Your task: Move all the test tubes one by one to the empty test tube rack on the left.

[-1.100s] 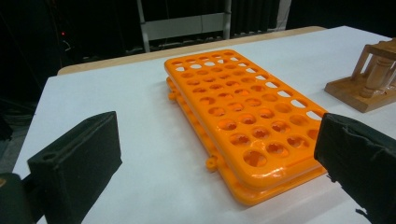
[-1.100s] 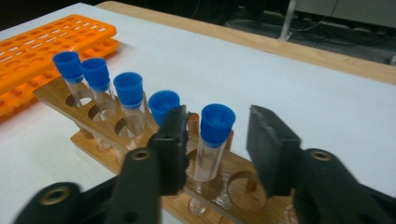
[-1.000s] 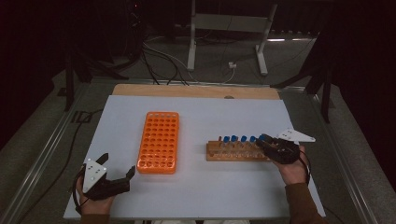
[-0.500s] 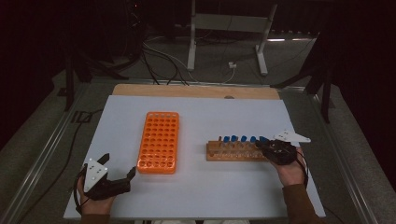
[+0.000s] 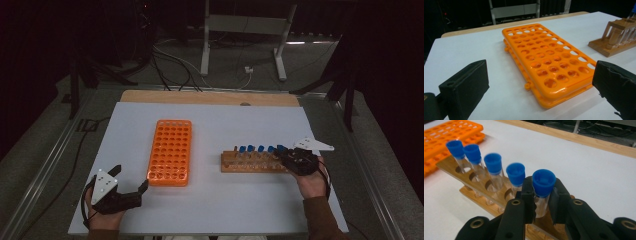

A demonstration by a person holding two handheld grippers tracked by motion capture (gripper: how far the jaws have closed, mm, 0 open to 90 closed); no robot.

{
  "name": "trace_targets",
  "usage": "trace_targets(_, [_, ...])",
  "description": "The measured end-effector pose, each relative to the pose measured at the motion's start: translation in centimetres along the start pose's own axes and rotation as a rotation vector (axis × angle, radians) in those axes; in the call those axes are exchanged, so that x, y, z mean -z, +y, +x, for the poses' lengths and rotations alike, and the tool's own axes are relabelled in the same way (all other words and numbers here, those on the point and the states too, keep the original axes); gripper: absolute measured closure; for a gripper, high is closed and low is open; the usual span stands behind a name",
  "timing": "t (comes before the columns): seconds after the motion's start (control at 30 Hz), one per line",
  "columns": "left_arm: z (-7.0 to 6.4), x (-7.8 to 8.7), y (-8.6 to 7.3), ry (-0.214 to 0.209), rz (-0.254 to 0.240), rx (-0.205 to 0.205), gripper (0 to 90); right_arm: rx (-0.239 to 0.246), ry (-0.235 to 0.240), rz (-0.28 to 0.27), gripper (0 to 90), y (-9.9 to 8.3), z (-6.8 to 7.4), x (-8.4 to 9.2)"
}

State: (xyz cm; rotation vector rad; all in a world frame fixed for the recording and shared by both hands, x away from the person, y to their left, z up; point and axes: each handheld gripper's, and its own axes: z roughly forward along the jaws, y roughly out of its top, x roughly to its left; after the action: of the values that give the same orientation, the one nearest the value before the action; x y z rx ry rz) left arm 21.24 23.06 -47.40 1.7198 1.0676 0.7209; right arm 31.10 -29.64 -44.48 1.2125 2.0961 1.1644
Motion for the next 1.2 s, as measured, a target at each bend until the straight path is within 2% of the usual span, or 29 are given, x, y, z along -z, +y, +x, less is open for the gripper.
trace_targets(0.1, [-0.1, 0.0, 0.6, -0.025, -0.013, 0.007, 1.7, -0.008, 0.005, -0.006, 76.5, 0.6, -0.1, 0.4])
trace_targets(0.33, [-0.4, 0.1, 1.8, -0.056, -0.047, -0.006, 1.7, 0.0, 0.003, -0.024, 76.5, 1.9, -0.3, 1.4])
trace_targets(0.53, [-0.7, -0.5, 2.9, -0.09, -0.027, 0.005, 1.6, -0.019, 0.027, -0.033, 76.5, 3.0, -0.6, 2.2])
trace_targets(0.6, [-0.8, -0.7, 3.5, -0.103, -0.03, 0.011, 1.7, -0.027, 0.05, -0.035, 76.5, 3.5, -0.6, 2.6])
trace_targets(0.63, [-1.0, -1.0, 4.0, -0.115, -0.033, 0.011, 1.7, -0.021, 0.049, -0.036, 76.5, 3.8, -0.4, 2.9])
trace_targets(0.87, [-1.9, -1.9, 5.5, -0.135, -0.048, -0.007, 1.7, 0.022, 0.05, -0.052, 76.5, 5.3, 0.1, 4.2])
trace_targets(0.9, [-2.2, -2.2, 5.8, -0.155, -0.057, -0.01, 1.7, 0.047, 0.049, -0.044, 76.5, 5.7, 0.4, 4.5])
trace_targets(0.93, [-2.2, -2.2, 5.8, -0.155, -0.057, -0.01, 1.7, 0.055, 0.052, -0.041, 76.5, 5.8, 0.5, 4.7])
trace_targets(1.03, [-3.0, -3.0, 6.3, -0.186, -0.062, -0.012, 1.7, 0.064, 0.074, -0.033, 76.5, 5.9, 0.9, 4.9])
trace_targets(1.2, [-3.9, -4.0, 6.8, -0.211, -0.051, -0.025, 1.7, 0.075, 0.106, -0.027, 76.5, 5.6, 1.8, 4.6])
